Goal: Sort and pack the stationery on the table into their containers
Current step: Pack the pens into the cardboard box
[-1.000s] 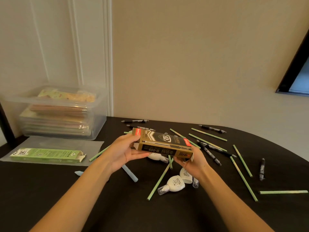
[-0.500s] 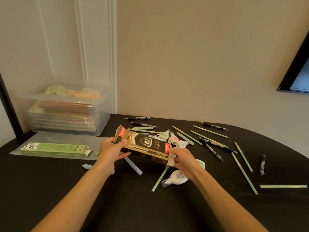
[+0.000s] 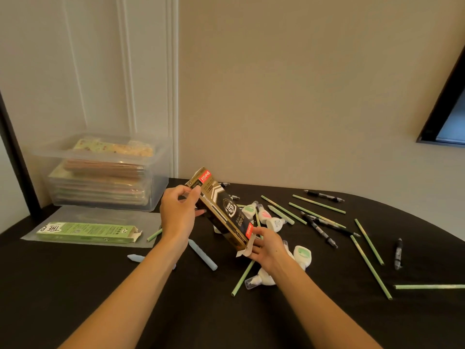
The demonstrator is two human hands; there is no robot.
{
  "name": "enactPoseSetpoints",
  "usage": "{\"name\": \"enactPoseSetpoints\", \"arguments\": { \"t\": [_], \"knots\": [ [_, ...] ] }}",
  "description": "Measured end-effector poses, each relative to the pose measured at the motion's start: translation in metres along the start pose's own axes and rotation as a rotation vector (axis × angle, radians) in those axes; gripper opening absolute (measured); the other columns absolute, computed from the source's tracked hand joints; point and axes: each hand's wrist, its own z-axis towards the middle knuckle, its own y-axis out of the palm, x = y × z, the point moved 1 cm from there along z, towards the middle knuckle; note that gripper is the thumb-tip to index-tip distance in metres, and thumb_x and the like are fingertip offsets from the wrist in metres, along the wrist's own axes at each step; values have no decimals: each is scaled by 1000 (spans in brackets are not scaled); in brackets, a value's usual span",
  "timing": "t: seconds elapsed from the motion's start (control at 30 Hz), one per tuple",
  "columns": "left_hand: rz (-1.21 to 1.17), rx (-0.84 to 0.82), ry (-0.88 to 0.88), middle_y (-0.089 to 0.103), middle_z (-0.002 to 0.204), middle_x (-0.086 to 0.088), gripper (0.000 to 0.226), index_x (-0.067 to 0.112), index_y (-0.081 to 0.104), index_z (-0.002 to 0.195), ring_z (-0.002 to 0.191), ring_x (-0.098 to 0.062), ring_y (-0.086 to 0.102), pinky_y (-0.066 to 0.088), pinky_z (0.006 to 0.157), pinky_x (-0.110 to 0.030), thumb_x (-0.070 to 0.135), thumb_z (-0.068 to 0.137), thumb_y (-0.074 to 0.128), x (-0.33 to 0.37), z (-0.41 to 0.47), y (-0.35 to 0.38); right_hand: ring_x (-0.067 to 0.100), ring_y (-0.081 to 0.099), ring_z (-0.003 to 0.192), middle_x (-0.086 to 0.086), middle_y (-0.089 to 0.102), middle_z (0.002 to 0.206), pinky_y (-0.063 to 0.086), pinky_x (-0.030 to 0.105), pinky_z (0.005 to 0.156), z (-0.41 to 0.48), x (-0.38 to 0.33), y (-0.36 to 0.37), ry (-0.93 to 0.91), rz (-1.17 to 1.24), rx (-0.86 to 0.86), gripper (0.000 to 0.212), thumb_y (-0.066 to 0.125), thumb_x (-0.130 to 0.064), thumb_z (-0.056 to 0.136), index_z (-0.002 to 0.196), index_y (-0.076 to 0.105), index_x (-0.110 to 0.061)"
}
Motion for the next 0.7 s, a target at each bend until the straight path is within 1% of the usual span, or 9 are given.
{"name": "enactPoseSetpoints", "arguments": {
  "t": [0.17, 0.23, 0.27, 0.37, 0.43, 0.5, 0.57, 0.63, 0.7],
  "knots": [
    [66, 6, 177, 61, 81, 0, 17, 15, 54, 78, 73, -9, 64, 54, 48, -19, 22, 93, 53, 11, 1, 11, 29, 62, 82, 17, 60, 91, 50, 40, 76, -4, -1, -4, 7, 4, -44, 17, 49, -10, 93, 110, 44, -11],
    [182, -11, 229, 60, 84, -3, 17, 13, 51, 83, 75, -14, 64, 56, 51, -24, 26, 95, 49, 12, 5, 17, 30, 62, 85, 18, 61, 96, 51, 39, 73, -3, -1, -5, 12, -1, -72, 24, 50, -12, 93, 116, 45, -9],
    [228, -14, 222, 59, 84, -3, 19, 14, 49, 83, 78, -19, 65, 58, 55, -31, 28, 96, 47, 11, 8, 18, 29, 62, 87, 19, 60, 102, 52, 38, 72, -2, -1, -4, 22, -6, -92, 27, 50, -13, 94, 120, 46, -6],
    [292, 29, 131, 60, 81, -6, 26, 22, 44, 72, 82, -28, 65, 55, 70, -50, 35, 94, 45, 3, 20, 16, 28, 61, 93, 21, 59, 112, 53, 34, 73, -2, -1, -3, 11, 64, -173, 31, 50, -11, 93, 122, 51, -1],
    [226, 106, 16, 61, 82, -9, 27, 17, 49, 73, 84, -30, 64, 55, 72, -50, 35, 93, 47, -2, 27, 11, 28, 62, 90, 22, 61, 105, 51, 33, 76, -5, -5, -4, -15, 156, -226, 21, 48, -6, 92, 112, 54, -2],
    [130, 171, -116, 61, 90, -14, 26, 4, 55, 88, 87, -28, 63, 57, 68, -44, 28, 94, 48, -9, 29, 6, 28, 62, 88, 23, 61, 104, 51, 31, 75, -8, -10, -6, -20, 175, -280, 17, 44, -1, 90, 104, 54, -3],
    [66, 184, -205, 60, 102, -19, 26, -1, 54, 105, 94, -29, 62, 57, 65, -41, 22, 95, 48, -16, 29, 4, 22, 59, 84, 22, 59, 109, 54, 25, 68, -7, -11, -7, 12, 44, -344, 23, 43, 1, 89, 108, 56, -1],
    [19, 186, -251, 59, 108, -21, 24, -1, 54, 107, 100, -32, 61, 57, 68, -43, 19, 96, 47, -21, 27, 3, 15, 56, 79, 19, 57, 107, 54, 19, 62, -5, -10, -8, 30, -99, -378, 21, 44, 0, 93, 107, 59, -4],
    [17, 180, -267, 59, 109, -21, 20, 1, 53, 103, 101, -33, 62, 56, 65, -39, 18, 96, 47, -24, 26, 3, 11, 54, 72, 15, 56, 104, 52, 16, 59, -1, -10, -8, 22, -226, -384, 20, 46, -2, 94, 109, 59, -7]
  ]
}}
